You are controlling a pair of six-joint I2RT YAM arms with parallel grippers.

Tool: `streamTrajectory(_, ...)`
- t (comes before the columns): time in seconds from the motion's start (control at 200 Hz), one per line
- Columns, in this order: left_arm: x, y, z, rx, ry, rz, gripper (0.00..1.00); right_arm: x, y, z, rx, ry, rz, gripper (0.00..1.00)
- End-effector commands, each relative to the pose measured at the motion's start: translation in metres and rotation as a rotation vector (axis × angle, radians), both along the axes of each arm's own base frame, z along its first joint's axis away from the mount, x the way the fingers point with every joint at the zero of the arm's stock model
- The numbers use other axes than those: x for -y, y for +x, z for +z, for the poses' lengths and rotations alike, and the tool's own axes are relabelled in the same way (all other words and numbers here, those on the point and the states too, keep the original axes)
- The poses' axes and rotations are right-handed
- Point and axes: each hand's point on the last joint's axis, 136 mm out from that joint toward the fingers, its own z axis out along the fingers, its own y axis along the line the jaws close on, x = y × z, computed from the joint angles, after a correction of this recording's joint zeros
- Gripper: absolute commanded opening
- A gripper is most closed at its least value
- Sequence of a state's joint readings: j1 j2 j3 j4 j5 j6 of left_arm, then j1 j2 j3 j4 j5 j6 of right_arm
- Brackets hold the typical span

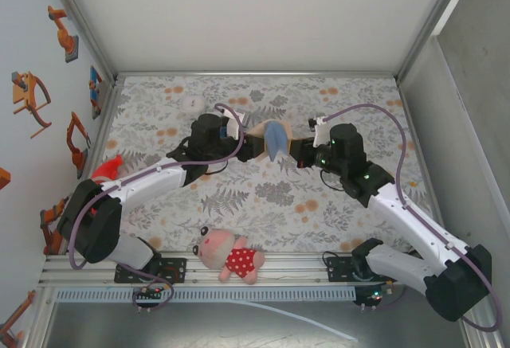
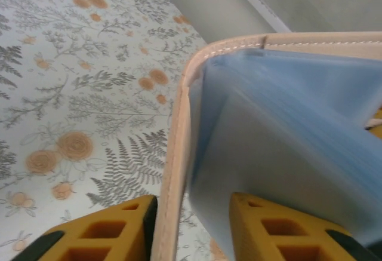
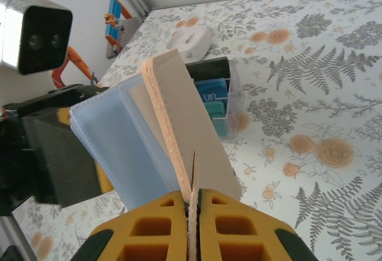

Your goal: Take the credit cards out of the card holder

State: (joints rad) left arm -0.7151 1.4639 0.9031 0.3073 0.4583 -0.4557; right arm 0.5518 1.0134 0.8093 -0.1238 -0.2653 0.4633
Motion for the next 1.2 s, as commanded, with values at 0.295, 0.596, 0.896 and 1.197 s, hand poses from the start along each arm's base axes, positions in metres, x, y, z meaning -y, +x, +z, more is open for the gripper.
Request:
streamTrajectory(0.295, 0.014, -0.016, 0.022, 0.015, -0.106, -0.110, 0.50, 0.006, 0.004, 0.034, 0.056, 0.075, -0.066, 0.00)
streamTrajectory(0.596, 0.015, -0.019, 0.019, -0.005, -0.103, -0.124, 0.58, 0.011, 0.007, 0.035, 0.027, 0.098, -0.116, 0.00)
streamTrajectory(0.896, 0.014, -0.022, 0.017, -0.004, -0.087, -0.130, 0.56, 0.009, 0.008, 0.038, 0.025, 0.115, -0.112, 0.00)
streamTrajectory(1.197, 0.009, -0.021, 0.024, 0.030, -0.079, -0.118, 0.27, 0.004, 0.003, 0.040, 0.028, 0.130, -0.072, 0.00)
